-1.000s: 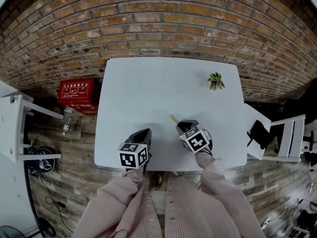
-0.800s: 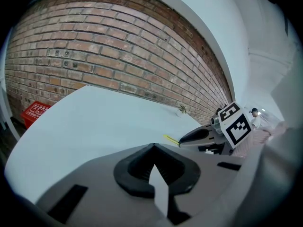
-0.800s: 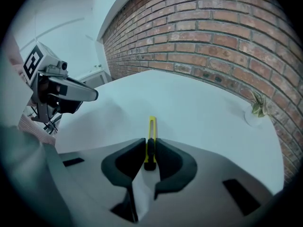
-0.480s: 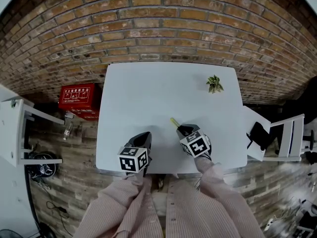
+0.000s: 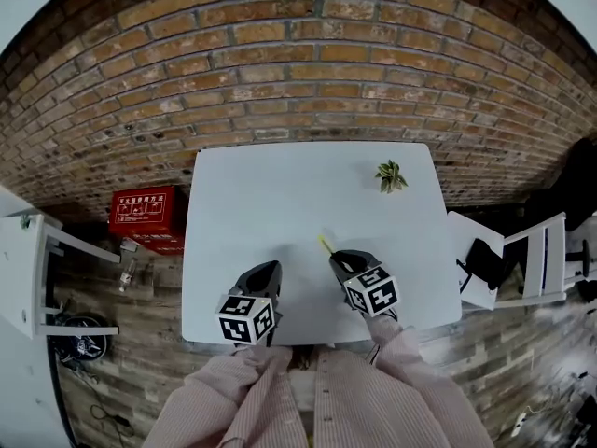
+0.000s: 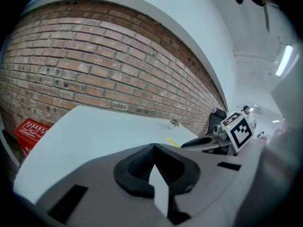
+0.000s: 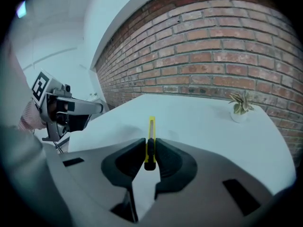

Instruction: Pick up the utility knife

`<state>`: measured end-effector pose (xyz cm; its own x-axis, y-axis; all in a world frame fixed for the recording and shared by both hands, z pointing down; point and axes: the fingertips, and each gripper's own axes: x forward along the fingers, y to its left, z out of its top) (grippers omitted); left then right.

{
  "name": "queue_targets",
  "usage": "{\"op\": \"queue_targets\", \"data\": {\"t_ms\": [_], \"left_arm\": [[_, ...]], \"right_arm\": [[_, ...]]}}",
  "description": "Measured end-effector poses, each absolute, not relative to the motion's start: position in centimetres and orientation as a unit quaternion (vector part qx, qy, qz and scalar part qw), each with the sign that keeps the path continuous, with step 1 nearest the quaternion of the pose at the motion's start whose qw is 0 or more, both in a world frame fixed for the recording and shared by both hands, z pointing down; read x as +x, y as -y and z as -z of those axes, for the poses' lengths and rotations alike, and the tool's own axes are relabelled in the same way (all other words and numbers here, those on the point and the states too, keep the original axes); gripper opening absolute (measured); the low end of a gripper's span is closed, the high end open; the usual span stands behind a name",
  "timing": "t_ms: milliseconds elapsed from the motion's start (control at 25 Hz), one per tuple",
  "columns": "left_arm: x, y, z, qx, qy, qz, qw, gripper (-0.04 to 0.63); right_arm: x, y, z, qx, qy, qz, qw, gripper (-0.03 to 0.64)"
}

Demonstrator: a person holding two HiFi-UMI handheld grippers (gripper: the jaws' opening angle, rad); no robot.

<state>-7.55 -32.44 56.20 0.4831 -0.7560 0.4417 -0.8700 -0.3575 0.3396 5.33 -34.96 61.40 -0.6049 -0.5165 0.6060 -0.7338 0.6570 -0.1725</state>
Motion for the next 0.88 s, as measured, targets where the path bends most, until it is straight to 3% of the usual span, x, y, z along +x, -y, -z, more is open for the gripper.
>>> {"op": "queue_targets", "data": {"t_ms": [880], "left_arm": [[-8.4, 33.9, -45.9, 0.836, 0.530, -0.031, 0.137, -0.008]], "right_arm": [[8.4, 35.7, -48.7, 0.427, 0.887, -0.173, 0.040, 0.067]]}}
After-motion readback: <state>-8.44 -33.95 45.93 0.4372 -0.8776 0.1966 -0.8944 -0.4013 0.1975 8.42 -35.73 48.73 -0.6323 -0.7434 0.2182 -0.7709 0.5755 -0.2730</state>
